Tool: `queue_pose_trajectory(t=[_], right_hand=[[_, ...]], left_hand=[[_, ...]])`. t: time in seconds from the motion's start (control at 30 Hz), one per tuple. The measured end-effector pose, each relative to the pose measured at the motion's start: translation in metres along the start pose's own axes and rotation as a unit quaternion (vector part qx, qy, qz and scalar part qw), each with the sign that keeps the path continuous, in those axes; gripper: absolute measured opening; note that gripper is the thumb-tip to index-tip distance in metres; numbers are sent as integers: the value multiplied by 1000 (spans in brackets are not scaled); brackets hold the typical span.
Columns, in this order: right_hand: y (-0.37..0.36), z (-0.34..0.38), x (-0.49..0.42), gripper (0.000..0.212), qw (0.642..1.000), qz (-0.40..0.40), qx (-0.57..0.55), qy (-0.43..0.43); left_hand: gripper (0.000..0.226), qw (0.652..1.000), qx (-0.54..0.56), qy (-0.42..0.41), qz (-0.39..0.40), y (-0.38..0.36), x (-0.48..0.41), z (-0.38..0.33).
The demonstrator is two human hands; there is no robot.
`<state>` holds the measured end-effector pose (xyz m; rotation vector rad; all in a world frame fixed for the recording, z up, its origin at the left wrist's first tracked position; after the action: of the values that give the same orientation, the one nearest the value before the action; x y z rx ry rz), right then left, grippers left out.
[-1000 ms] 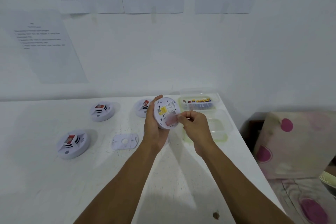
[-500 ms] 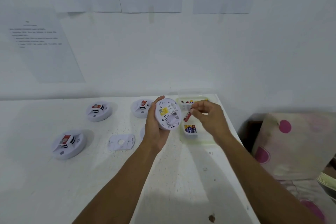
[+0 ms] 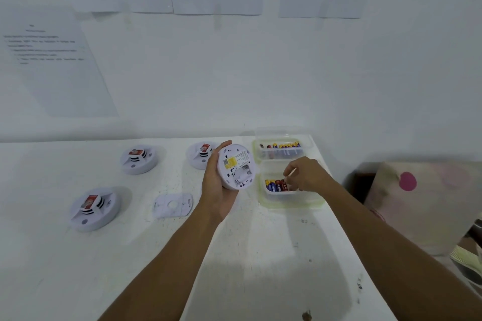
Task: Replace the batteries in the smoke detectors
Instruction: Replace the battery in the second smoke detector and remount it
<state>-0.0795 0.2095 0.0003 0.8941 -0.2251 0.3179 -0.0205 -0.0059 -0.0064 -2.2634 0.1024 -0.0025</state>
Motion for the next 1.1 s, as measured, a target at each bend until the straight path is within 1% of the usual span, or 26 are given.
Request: queue_pose_trajectory(t=[0.07,0.13,0.3,0.37,0.47,0.6,0.7,0.87,1.0,1.1], right_hand=[[4,3,2,11,1000,14,-22,-4],[10,10,4,14,1000,9,-17,13],[28,37,-5,10,993,-86,16,82],[34,47,-15,9,990,-103,35,95],[41,58,-39,7,991,-86,51,85],[43,65,-73,10,991,-51,103,62],[41,70,-95,13,987,-46,147,47],[29,72,-122,12,982,-26,186,26],[23,72,-129,13,981,-12,192,22],[26,67,-132,14,988,-1,152,29]], left_hand=[[32,1000,1,8,4,2,-5,-6],[34,1000,-1,16,7,3,-11,-11],[38,999,0,43,18,10,-23,-15],[37,999,2,49,16,13,-28,-16],[37,998,9,53,20,15,-37,-18],[38,998,5,63,21,16,-50,-18],[38,998,7,64,10,18,-58,-14],[38,998,10,63,0,21,-65,-10],[38,999,9,51,-8,24,-67,-11],[38,999,2,45,-10,24,-67,-12]])
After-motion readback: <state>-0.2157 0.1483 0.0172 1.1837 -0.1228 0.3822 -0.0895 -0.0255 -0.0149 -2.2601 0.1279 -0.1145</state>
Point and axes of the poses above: each hand's wrist, its own x-axis away from the middle knuckle, its own y-axis out of the back of the hand, z = x × y, the point moved 3 cm from there along -x, towards the middle knuckle, and after that the axes turned 8 degrees about z, right-handed, at the moved point
